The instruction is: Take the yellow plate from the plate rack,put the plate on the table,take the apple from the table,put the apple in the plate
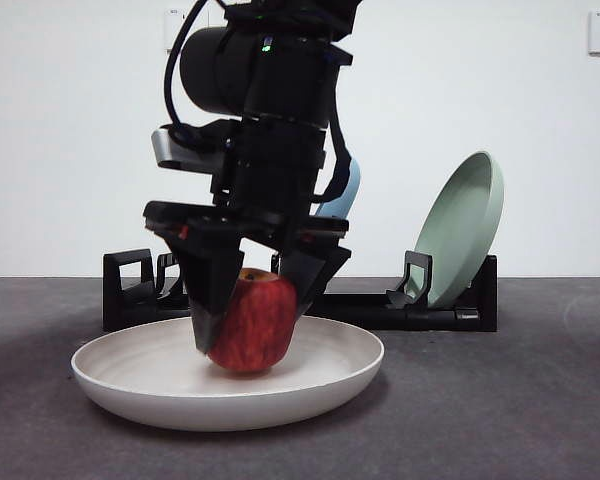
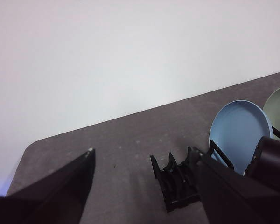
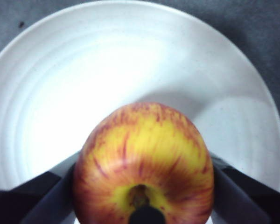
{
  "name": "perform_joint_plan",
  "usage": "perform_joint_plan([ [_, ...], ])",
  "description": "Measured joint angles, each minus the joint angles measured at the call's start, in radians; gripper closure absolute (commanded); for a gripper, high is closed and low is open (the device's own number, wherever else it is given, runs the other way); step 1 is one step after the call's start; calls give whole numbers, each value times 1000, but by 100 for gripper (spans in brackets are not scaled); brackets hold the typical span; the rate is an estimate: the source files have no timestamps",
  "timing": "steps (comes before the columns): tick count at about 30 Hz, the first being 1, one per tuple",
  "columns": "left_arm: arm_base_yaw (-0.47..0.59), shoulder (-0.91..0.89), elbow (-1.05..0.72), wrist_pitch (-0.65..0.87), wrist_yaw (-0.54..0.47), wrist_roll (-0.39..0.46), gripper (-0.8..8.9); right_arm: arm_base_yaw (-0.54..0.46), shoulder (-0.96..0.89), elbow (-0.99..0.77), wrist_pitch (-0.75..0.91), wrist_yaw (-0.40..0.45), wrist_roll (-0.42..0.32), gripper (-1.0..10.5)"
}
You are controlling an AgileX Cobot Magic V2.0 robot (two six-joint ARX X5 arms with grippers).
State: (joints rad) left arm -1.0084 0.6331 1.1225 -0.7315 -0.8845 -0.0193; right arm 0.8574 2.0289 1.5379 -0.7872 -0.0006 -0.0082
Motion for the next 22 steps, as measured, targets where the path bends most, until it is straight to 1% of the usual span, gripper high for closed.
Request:
perform_joint_plan([
  [4, 0, 0, 0, -11, 0, -4, 469, 0, 11, 0, 2, -17, 0, 936],
  [5, 0, 0, 0, -16, 0, -8, 469, 0, 11, 0, 2, -19, 0, 905],
  [6, 0, 0, 0, -23, 0, -13, 469, 0, 11, 1, 2, -20, 0, 846],
  [10, 0, 0, 0, -49, 0, -27, 469, 0, 11, 1, 2, -22, 0, 467],
  [11, 0, 0, 0, -53, 0, -28, 469, 0, 11, 1, 2, -22, 0, 409],
  [12, 0, 0, 0, -56, 0, -31, 469, 0, 11, 1, 2, -22, 0, 376],
  [22, 0, 0, 0, -82, 1, -53, 469, 0, 7, 1, -7, -26, 0, 379],
])
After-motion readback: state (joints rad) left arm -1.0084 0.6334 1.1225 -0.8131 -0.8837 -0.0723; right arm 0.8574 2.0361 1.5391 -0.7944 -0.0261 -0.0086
